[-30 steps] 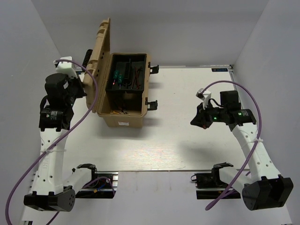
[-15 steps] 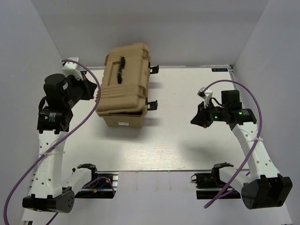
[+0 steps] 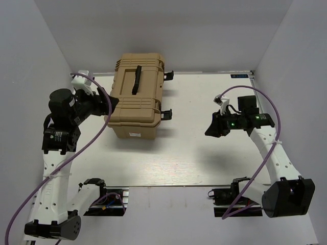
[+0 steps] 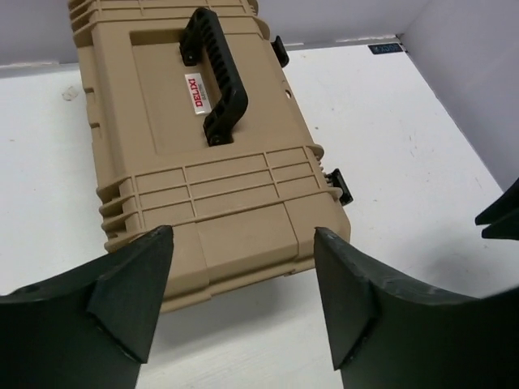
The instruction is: Sort the tools into containers
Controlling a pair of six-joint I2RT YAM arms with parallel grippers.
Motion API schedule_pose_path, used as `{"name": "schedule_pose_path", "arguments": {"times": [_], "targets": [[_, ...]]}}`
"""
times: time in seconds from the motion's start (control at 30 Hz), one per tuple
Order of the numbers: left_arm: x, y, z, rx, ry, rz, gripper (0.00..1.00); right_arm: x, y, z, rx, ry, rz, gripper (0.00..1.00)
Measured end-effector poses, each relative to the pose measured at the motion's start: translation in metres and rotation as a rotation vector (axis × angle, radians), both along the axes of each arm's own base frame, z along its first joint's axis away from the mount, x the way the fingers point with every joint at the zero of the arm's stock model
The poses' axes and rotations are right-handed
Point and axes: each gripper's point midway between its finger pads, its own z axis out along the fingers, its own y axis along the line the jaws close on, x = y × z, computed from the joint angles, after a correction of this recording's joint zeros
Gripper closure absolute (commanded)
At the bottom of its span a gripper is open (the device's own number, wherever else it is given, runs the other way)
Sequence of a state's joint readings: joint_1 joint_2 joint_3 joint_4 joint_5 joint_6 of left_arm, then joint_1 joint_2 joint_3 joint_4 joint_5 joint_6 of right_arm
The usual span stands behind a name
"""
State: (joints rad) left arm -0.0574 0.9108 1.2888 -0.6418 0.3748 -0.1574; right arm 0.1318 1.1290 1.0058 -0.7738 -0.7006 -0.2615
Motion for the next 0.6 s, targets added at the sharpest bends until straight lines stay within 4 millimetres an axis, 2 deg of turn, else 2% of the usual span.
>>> {"name": "schedule_pose_path", "arguments": {"times": [0.13, 0.17, 0.27, 0.33, 0.4, 0.47, 0.6], "targets": [[-0.003, -0.005, -0.023, -0.002, 0.031, -0.029, 0.14, 0.005, 0.002, -0.006, 0.007, 0.037, -0.014, 0.48], [-0.003, -0.008, -0.028, -0.005, 0.035, -0.048, 0.12, 0.006, 0.002, -0.007, 0.007, 0.041, -0.016, 0.41], [-0.015, -0.027, -0.048, -0.020, 0.028, -0.183, 0.07, 0.010, -0.001, -0.011, -0.009, 0.053, -0.040, 0.30], [-0.029, -0.044, -0.064, -0.050, 0.028, -0.299, 0.06, 0.017, -0.006, -0.014, -0.041, 0.045, -0.078, 0.23], [-0.043, -0.056, -0.077, -0.075, 0.029, -0.383, 0.02, 0.024, -0.013, -0.016, -0.069, 0.034, -0.126, 0.10], [-0.055, -0.066, -0.082, -0.093, 0.019, -0.452, 0.02, 0.033, -0.022, -0.018, -0.095, 0.012, -0.179, 0.10], [-0.063, -0.078, -0.071, -0.107, -0.034, -0.536, 0.01, 0.041, -0.039, -0.022, -0.130, -0.010, -0.268, 0.10]]}}
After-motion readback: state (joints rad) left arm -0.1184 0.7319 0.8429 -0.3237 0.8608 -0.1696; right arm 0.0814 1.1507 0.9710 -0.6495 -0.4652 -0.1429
